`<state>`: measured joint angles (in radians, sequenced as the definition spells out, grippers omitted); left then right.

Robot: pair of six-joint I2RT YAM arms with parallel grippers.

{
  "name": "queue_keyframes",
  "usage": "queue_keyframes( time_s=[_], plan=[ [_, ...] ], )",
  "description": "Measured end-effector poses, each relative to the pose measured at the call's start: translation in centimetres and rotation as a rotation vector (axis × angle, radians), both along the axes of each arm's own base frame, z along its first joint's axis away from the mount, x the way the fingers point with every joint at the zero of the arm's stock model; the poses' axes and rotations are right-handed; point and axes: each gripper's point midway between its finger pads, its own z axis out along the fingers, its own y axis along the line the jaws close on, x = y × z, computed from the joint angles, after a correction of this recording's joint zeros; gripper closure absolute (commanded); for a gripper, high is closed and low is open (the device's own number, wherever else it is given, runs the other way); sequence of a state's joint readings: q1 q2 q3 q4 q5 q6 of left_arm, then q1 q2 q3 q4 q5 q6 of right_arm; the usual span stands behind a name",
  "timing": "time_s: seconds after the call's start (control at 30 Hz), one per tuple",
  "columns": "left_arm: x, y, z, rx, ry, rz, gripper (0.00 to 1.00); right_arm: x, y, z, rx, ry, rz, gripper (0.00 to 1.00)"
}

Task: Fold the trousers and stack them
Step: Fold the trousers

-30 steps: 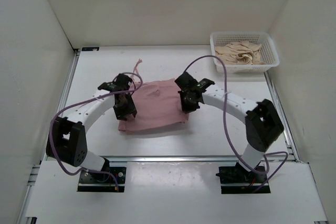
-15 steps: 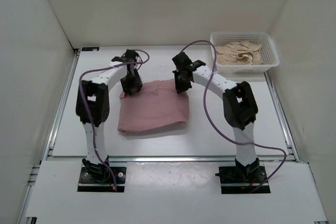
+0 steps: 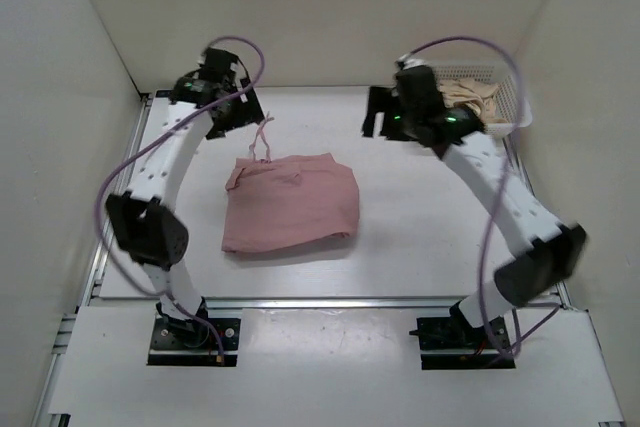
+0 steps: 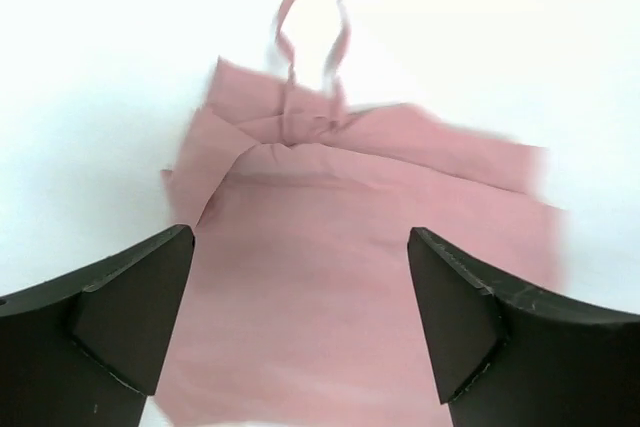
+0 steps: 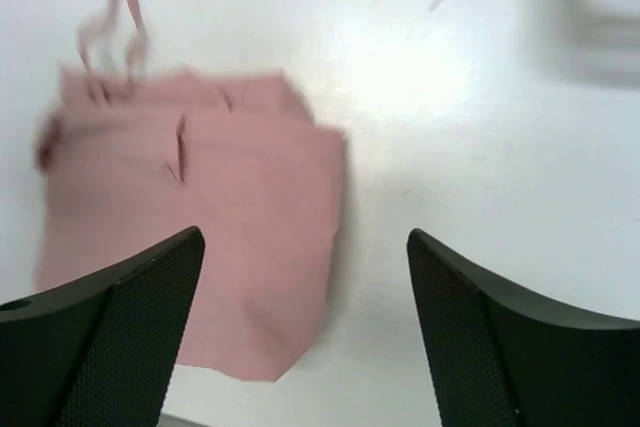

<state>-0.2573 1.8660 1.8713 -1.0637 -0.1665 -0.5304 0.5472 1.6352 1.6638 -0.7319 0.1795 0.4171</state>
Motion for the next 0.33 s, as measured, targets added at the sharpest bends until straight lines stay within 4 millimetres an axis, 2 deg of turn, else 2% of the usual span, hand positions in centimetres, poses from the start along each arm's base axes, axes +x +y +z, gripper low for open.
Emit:
queue_keyframes(
  time_s=[0.07,0.1,0.13,0.2,0.23,0.3,0.33],
  plan=[
    [-1.6,0.5,6.5,-0.033,-0.149,0.0,0.0,-1.3,-3.3,5.7,0.045,-0.132,-0.072,0.1],
    [-3.2,1.0,9.6,-0.049,-0.222,0.004,0.0,-2.1,-5.2,7.9,0.058,-0.193,-0.117,0.08],
    [-4.8,1.6,12.7,-0.069,-0.299,0.012,0.0,-3.2,-7.1,9.4,0.064,-0.234,-0.164,0.08],
    [-8.6,2.9,17.2,-0.101,-0.437,0.031,0.0,-5.5,-10.5,10.3,0.048,-0.27,-0.244,0.07],
    [-10.9,3.6,18.5,-0.113,-0.48,0.042,0.0,-6.6,-11.8,9.9,0.03,-0.269,-0.272,0.07],
    [-14.9,5.0,19.7,-0.135,-0.548,0.07,0.0,-8.7,-14.1,8.6,-0.016,-0.25,-0.324,0.08],
    [-16.3,5.5,19.5,-0.138,-0.558,0.081,0.0,-9.6,-15.0,7.7,-0.043,-0.232,-0.344,0.08]
  ],
)
